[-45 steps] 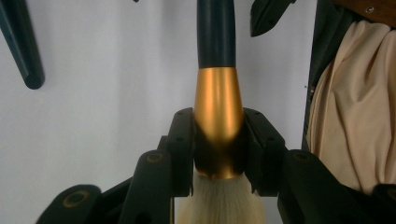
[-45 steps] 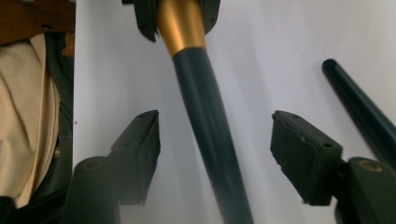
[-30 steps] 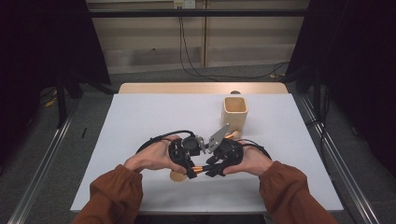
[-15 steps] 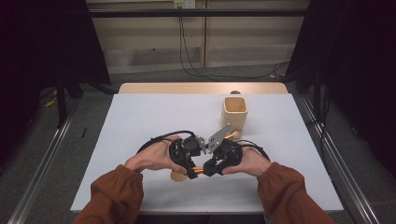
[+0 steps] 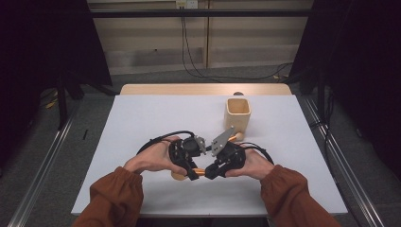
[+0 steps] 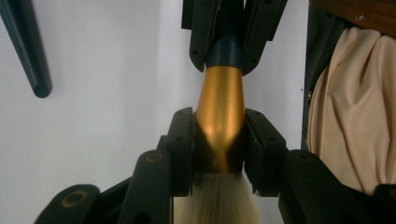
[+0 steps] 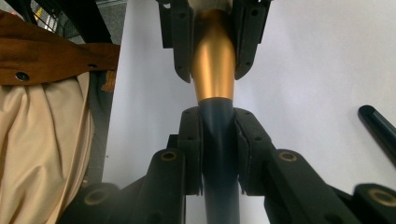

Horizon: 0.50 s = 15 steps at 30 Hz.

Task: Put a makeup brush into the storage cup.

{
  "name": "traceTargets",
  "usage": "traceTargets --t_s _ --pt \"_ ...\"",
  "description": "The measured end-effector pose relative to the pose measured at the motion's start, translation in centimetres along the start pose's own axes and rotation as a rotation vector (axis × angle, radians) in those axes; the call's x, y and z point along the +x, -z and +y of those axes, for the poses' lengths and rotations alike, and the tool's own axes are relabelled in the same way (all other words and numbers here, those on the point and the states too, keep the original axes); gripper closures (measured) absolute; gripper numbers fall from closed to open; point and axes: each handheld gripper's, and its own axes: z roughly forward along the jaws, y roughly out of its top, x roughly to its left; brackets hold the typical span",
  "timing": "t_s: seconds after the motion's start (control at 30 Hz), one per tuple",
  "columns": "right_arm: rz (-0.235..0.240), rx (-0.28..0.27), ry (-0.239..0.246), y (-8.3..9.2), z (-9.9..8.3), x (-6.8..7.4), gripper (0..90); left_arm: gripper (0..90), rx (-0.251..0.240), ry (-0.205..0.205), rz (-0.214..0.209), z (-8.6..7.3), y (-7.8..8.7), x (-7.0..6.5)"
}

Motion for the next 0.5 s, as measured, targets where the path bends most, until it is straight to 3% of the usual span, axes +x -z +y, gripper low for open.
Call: traceTargets --t_s 0.13,0.23,0.3,0.4,0.5 --pt "-0.012 -0.023 -0.004 0.26 -0.2 0.0 75.6 64.6 -0.015 0.008 -0.002 -0.09 0.24 0.32" --pt "-0.012 -0.028 -0.008 0.35 -0.32 0.11 75.7 60.2 -0.045 0.041 -0.001 -0.22 0.16 0.34" --pt "-0.011 -0.032 -0.018 0.44 -0.48 0.08 75.7 59.2 -0.052 0.031 -0.001 -0.28 0.23 0.49" --pt "-0.009 -0.028 -0.024 0.49 -0.7 -0.03 75.6 48.1 -0.083 0.049 0.011 -0.32 0.32 0.64" --pt "-0.018 -0.035 -0.043 0.59 -0.92 -0.21 75.7 43.6 -0.108 0.054 0.014 -0.44 0.56 0.72"
